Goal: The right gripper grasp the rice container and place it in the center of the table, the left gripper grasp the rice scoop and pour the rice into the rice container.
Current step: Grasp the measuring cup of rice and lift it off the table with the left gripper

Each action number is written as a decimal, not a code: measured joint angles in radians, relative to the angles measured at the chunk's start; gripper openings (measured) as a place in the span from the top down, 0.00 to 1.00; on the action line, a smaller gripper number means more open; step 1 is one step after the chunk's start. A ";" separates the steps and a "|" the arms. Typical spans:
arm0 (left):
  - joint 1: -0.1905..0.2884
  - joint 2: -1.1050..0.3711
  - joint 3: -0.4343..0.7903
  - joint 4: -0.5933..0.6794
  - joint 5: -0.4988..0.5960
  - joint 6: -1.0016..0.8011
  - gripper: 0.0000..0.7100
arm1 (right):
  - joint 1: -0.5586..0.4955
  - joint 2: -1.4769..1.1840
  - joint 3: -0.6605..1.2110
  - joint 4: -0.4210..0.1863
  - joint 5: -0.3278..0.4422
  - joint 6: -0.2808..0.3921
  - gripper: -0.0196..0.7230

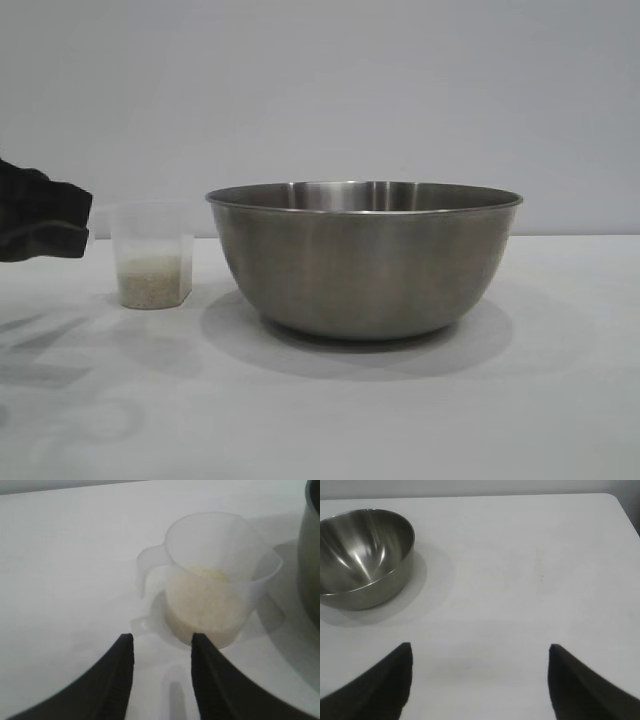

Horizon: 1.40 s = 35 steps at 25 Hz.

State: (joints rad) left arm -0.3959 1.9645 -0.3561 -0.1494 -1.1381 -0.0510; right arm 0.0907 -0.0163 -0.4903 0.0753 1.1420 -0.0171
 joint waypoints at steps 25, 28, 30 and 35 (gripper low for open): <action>0.000 0.109 -0.162 -0.094 0.000 0.100 0.64 | 0.000 0.000 0.000 0.000 0.000 0.000 0.32; 0.000 0.111 -0.171 -0.102 0.000 0.127 0.64 | 0.000 0.000 0.000 0.000 0.000 0.000 0.32; 0.000 0.113 -0.179 -0.112 0.000 0.137 0.64 | 0.000 0.000 0.000 0.000 0.000 0.000 0.32; 0.000 0.129 -0.212 -0.122 0.000 0.153 0.64 | 0.000 0.000 0.000 0.000 0.000 0.000 0.32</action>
State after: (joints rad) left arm -0.3959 2.0936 -0.5680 -0.2719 -1.1381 0.1021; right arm 0.0907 -0.0163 -0.4903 0.0753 1.1420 -0.0171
